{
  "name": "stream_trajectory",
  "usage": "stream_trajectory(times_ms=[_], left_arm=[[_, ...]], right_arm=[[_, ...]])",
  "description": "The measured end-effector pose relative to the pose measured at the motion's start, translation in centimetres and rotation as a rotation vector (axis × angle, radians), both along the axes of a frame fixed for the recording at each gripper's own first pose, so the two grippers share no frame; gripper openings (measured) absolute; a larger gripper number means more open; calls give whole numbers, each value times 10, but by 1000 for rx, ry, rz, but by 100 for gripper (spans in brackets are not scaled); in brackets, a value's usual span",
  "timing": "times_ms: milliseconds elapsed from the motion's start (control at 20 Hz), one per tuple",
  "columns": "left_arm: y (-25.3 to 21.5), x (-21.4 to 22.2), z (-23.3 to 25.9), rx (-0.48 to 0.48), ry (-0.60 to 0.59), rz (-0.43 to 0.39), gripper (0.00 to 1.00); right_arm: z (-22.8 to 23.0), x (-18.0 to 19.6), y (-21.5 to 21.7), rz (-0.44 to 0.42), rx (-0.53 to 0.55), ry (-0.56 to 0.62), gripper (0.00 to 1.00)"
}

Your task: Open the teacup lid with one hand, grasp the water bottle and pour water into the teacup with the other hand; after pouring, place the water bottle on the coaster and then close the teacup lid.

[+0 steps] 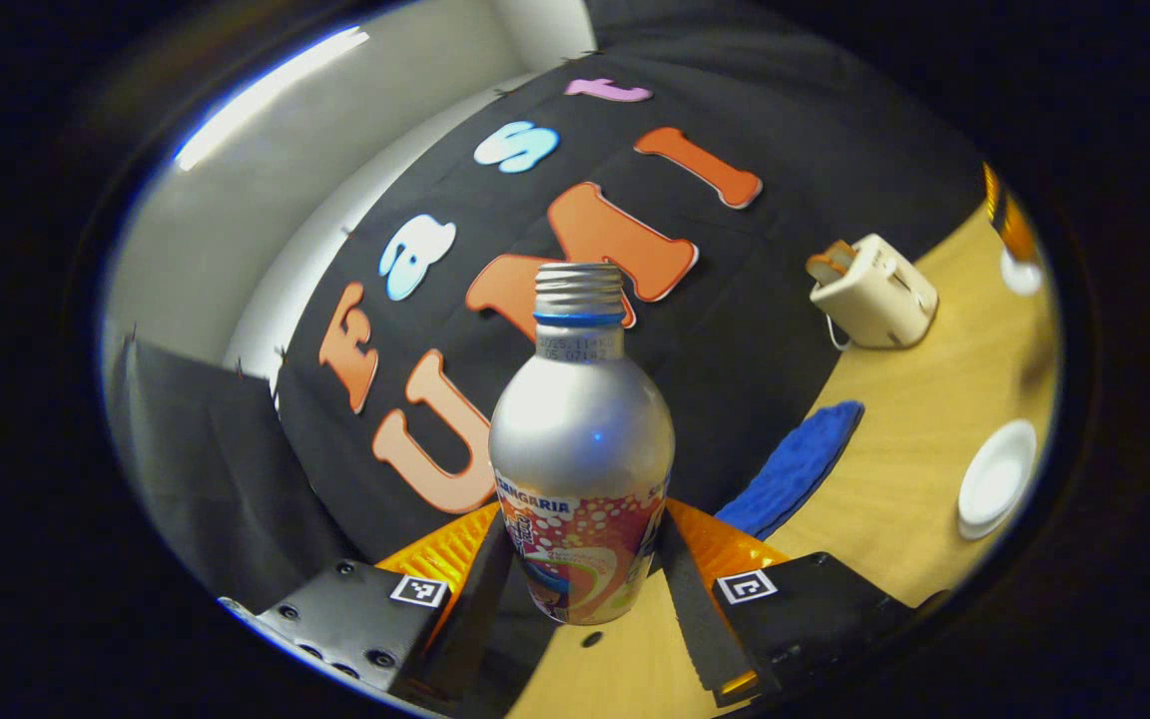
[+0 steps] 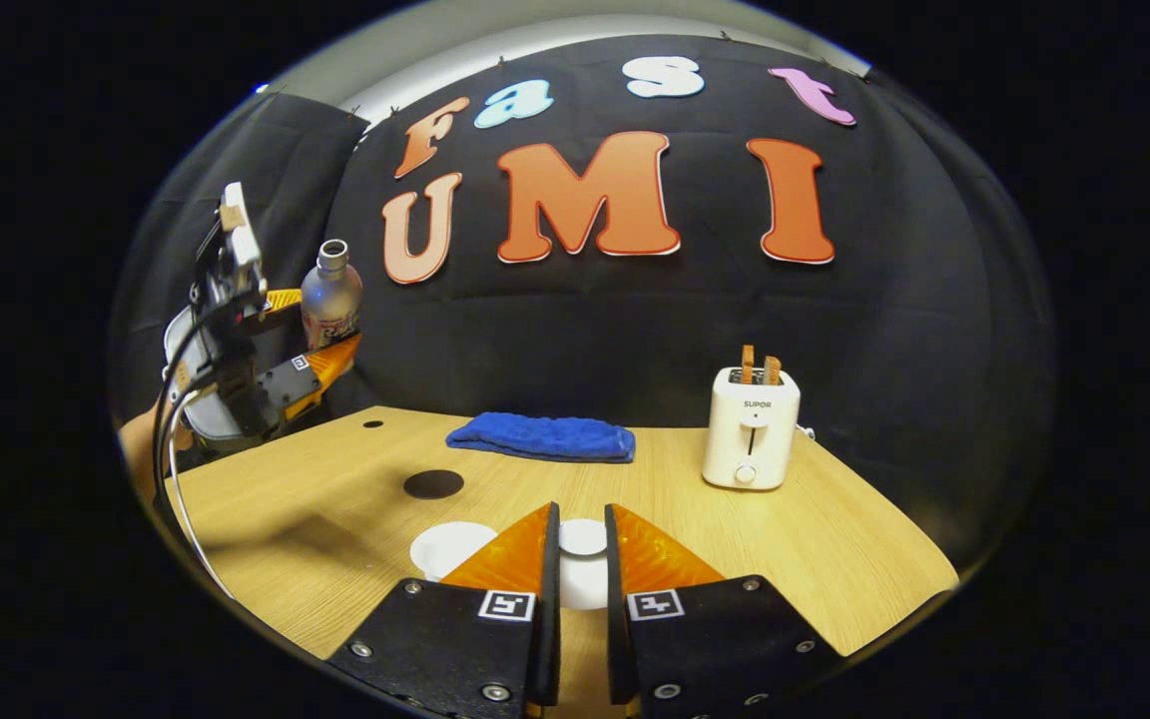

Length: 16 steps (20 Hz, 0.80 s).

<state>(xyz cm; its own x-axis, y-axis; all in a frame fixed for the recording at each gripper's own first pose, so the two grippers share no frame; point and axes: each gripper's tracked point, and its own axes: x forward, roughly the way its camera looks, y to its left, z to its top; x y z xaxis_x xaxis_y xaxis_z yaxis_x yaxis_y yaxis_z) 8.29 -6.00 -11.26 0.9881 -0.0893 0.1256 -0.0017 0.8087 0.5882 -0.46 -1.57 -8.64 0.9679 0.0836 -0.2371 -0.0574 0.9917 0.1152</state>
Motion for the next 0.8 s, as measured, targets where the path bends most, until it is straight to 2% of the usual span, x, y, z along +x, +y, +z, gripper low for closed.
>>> stream_trajectory(times_ms=[100, 200, 300, 400, 450, 550, 600, 650, 700, 750, 800], left_arm=[[0, 10, -10, -164, 51, -12, 83], [-4, 23, -23, -313, 133, -60, 83], [-7, 38, -40, -426, 202, -76, 82], [-14, 49, -59, -509, 254, -87, 83], [-16, 52, -70, -549, 277, -87, 78], [-27, 53, -95, -638, 345, -87, 78], [-31, 57, -106, -667, 370, -83, 83], [-33, 61, -115, -689, 390, -76, 78], [-33, 68, -124, -711, 403, -63, 78], [-31, 75, -131, -732, 419, -53, 83], [-32, 77, -139, -755, 439, -42, 82]], right_arm=[[2, 3, 12, 24, -13, -2, 19], [2, 6, 24, 42, -25, -1, 19], [0, 8, 38, 65, -28, 0, 19], [-4, 11, 48, 82, -33, 8, 20], [-5, 12, 52, 87, -36, 11, 20], [-8, 18, 58, 92, -39, 18, 19], [-9, 20, 60, 92, -35, 21, 20], [-10, 22, 63, 98, -30, 24, 19], [-11, 24, 64, 96, -27, 26, 19], [-13, 25, 65, 100, -27, 30, 19], [-15, 28, 66, 98, -27, 32, 19]])
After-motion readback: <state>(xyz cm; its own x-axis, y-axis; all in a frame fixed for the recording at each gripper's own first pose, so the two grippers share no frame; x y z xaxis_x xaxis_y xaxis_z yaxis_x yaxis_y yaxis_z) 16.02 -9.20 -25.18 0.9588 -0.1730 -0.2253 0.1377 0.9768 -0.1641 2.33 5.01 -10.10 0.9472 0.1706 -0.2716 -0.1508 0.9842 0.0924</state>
